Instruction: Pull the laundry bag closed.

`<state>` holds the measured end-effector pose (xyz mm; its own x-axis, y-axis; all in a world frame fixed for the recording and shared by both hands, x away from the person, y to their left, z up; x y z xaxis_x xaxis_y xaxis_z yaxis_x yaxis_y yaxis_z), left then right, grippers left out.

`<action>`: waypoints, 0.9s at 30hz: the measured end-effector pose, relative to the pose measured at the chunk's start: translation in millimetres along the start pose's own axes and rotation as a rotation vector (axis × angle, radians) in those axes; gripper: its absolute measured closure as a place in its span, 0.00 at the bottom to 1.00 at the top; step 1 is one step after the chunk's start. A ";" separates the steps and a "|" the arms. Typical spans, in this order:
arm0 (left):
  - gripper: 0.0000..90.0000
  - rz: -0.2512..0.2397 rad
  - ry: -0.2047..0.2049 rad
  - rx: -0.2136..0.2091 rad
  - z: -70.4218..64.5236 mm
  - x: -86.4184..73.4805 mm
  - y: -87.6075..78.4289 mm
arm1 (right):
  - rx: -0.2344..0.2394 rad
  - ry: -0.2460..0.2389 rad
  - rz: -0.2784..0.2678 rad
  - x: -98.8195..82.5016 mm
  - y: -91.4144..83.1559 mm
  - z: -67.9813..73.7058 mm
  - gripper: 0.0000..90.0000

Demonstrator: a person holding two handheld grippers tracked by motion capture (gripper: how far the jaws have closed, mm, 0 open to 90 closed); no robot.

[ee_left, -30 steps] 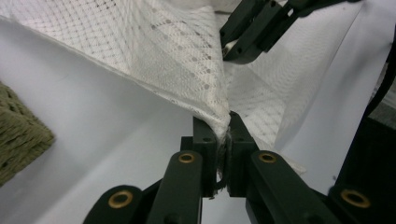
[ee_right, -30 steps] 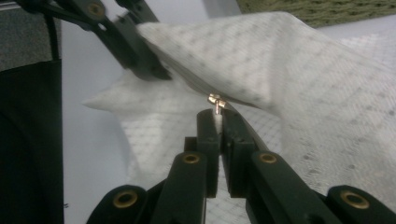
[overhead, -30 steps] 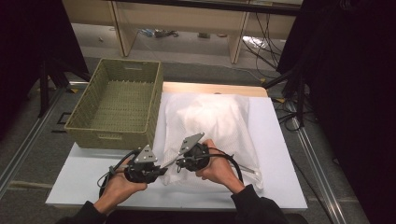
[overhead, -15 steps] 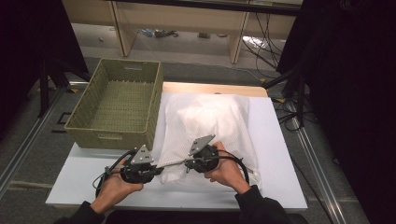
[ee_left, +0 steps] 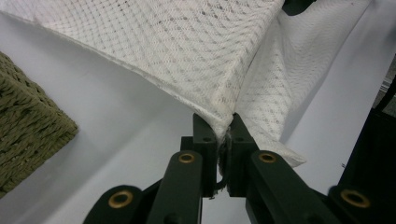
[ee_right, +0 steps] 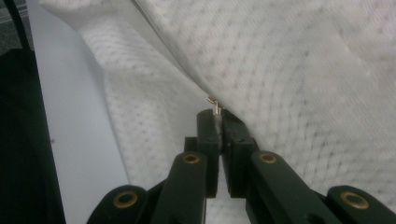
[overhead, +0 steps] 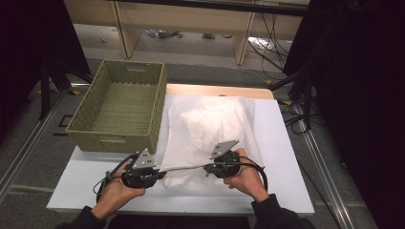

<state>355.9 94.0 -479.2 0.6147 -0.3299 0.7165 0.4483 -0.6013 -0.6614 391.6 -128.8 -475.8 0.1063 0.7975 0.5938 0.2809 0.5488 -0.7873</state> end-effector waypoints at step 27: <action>0.95 0.000 -0.005 0.007 0.7 -1.0 -3.4 | -0.100 0.151 0.031 -72.5 -44.2 -7.3 0.97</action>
<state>354.2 96.8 -477.8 0.6180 -0.3259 0.7155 0.4527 -0.5965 -0.6627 378.3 -212.8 -482.8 0.2565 0.7625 0.5939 0.3680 0.4911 -0.7895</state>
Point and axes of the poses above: each handheld gripper's, and its own axes: y roughly forward along the jaws, x roughly out of its top, z roughly to its left, the point moved 6 cm from there along y, roughly forward along the jaws, and after that the axes turned 14 degrees about -y, right-handed, at the moved point
